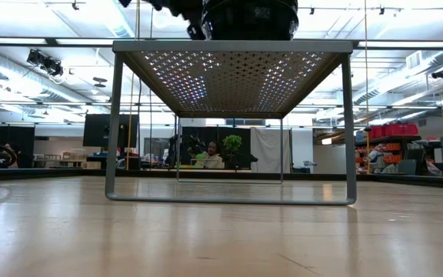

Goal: Pick & Place Mini bowls
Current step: Stack the white patterned bowl on top of the white patterned bowl on the shelf

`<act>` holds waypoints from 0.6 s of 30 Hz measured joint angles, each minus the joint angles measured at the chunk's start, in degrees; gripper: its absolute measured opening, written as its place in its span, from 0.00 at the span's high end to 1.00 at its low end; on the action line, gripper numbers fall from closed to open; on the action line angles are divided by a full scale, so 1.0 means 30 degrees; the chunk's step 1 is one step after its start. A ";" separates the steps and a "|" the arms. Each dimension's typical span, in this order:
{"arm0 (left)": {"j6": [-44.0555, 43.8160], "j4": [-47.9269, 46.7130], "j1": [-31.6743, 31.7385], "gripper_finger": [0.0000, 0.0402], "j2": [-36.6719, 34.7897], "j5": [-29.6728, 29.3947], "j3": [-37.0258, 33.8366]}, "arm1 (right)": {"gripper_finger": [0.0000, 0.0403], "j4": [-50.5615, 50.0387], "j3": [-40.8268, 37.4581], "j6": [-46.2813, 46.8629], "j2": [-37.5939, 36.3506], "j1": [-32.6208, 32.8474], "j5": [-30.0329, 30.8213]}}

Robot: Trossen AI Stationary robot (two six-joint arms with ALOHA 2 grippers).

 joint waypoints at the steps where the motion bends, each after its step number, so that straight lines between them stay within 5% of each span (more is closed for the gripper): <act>1: 0.0059 0.0035 0.0000 1.00 -0.0028 -0.0009 -0.0006 | 0.99 0.0002 -0.0005 0.0000 -0.0007 -0.0007 -0.0005; 18: 0.0827 -0.0004 -0.0430 1.00 -0.0028 -0.0204 0.0023 | 0.99 0.0005 0.0000 0.0000 0.0000 -0.0003 0.0000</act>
